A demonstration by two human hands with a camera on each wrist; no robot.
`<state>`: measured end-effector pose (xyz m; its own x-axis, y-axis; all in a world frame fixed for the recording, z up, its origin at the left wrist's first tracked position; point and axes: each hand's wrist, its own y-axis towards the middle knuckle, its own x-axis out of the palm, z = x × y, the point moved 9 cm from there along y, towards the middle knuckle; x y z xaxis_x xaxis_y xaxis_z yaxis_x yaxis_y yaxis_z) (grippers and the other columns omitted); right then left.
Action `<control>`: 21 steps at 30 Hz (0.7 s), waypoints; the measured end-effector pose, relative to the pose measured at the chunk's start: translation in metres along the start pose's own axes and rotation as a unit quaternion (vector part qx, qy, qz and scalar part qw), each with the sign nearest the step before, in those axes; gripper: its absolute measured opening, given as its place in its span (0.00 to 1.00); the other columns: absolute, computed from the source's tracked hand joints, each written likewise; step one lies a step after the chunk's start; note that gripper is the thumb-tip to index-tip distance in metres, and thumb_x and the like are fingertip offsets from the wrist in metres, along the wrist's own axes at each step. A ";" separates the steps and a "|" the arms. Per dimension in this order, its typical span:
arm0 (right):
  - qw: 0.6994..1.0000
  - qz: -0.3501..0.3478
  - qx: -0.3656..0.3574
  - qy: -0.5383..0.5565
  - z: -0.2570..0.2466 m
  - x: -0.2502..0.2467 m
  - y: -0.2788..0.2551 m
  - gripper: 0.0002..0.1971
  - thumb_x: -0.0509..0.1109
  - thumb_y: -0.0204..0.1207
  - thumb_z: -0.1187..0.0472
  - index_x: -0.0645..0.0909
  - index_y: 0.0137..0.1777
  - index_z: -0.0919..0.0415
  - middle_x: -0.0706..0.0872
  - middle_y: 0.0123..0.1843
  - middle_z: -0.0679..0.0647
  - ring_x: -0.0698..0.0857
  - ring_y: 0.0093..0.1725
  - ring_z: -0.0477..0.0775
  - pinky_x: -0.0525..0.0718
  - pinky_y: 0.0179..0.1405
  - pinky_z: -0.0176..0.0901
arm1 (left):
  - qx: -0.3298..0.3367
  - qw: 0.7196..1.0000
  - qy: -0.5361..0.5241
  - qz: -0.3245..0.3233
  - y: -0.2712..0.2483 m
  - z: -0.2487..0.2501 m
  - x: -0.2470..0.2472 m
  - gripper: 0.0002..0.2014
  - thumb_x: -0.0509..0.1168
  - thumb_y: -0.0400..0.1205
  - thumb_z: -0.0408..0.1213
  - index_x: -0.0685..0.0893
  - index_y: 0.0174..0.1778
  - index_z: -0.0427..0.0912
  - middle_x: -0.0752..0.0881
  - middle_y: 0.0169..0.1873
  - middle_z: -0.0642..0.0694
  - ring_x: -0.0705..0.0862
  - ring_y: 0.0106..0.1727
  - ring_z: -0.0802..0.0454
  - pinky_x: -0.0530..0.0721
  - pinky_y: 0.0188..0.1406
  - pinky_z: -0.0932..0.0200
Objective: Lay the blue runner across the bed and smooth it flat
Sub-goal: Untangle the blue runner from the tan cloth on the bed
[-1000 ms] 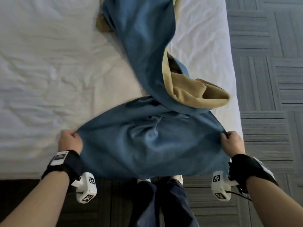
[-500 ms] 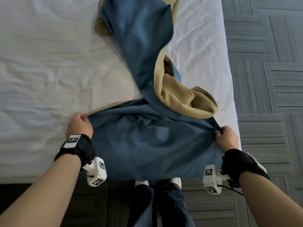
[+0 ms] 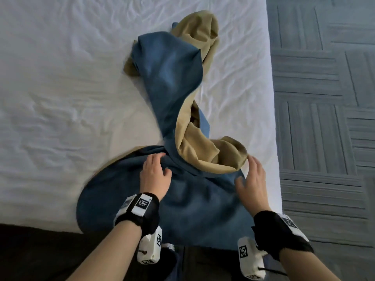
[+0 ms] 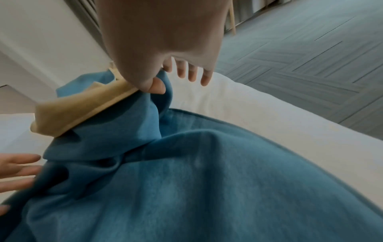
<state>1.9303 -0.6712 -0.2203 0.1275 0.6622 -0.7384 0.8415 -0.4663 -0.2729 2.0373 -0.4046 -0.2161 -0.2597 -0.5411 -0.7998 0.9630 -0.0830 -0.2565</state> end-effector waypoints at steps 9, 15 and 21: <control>0.975 -0.182 -0.129 -0.019 0.004 -0.038 0.026 0.31 0.63 0.75 0.68 0.60 0.79 0.58 0.67 0.78 0.55 0.66 0.76 0.57 0.66 0.75 0.48 | -0.299 0.903 -0.306 0.038 -0.039 0.022 0.053 0.19 0.56 0.83 0.54 0.75 0.62 0.44 0.84 0.42 0.50 0.84 0.41 0.54 0.81 0.32 0.56; 0.948 -0.241 -0.194 -0.069 -0.038 -0.042 0.048 0.27 0.64 0.76 0.66 0.66 0.76 0.60 0.73 0.72 0.59 0.72 0.71 0.63 0.70 0.71 0.51 | -0.313 0.890 -0.331 -0.010 -0.067 0.052 0.071 0.26 0.65 0.77 0.54 0.73 0.66 0.44 0.83 0.47 0.54 0.84 0.54 0.49 0.86 0.50 0.48; 0.915 -0.282 -0.259 -0.130 -0.108 0.002 0.060 0.28 0.59 0.73 0.69 0.66 0.75 0.59 0.72 0.74 0.59 0.70 0.72 0.63 0.69 0.72 0.54 | -0.347 0.867 -0.357 -0.015 -0.055 0.052 0.074 0.29 0.72 0.71 0.55 0.73 0.61 0.41 0.82 0.52 0.49 0.81 0.56 0.48 0.83 0.61 0.44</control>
<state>2.0373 -0.6343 -0.1720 -0.4764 0.5183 -0.7102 0.8791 0.2912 -0.3773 1.9687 -0.4838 -0.2328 0.0655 -0.9484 -0.3101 0.6159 0.2829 -0.7352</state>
